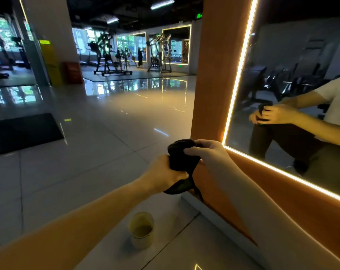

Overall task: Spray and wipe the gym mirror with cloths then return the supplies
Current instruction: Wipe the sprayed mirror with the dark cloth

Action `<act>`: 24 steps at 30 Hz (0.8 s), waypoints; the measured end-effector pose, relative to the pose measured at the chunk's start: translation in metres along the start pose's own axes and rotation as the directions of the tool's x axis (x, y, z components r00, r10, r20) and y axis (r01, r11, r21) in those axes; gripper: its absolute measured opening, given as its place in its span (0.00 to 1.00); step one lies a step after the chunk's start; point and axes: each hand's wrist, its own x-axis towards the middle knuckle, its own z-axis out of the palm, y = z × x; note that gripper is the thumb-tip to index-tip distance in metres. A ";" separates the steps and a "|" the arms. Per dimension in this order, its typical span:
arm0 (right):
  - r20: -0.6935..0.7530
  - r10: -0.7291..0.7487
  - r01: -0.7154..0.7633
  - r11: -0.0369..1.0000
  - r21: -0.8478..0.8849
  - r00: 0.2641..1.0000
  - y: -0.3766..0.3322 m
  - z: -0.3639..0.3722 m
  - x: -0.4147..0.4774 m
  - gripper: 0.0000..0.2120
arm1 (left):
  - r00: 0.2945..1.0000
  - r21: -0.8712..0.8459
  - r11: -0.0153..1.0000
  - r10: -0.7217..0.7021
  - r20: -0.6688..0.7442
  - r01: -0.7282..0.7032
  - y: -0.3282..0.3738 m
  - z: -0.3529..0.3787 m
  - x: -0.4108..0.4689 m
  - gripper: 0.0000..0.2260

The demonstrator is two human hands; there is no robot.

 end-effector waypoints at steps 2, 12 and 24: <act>0.039 -0.016 0.020 0.994 -0.105 0.999 -0.001 0.003 0.014 0.06 | 1.000 0.001 1.000 -0.016 0.005 0.016 -0.015 -0.016 0.003 0.07; 0.121 -0.195 0.228 0.882 -0.412 0.973 0.037 0.029 0.067 0.09 | 0.978 -0.419 0.886 -0.209 0.025 0.200 -0.061 -0.067 0.032 0.06; 0.407 -0.624 0.699 0.337 -0.630 0.667 0.082 0.097 0.086 0.12 | 0.912 -0.836 0.521 -0.405 -0.068 0.169 -0.091 -0.057 0.060 0.25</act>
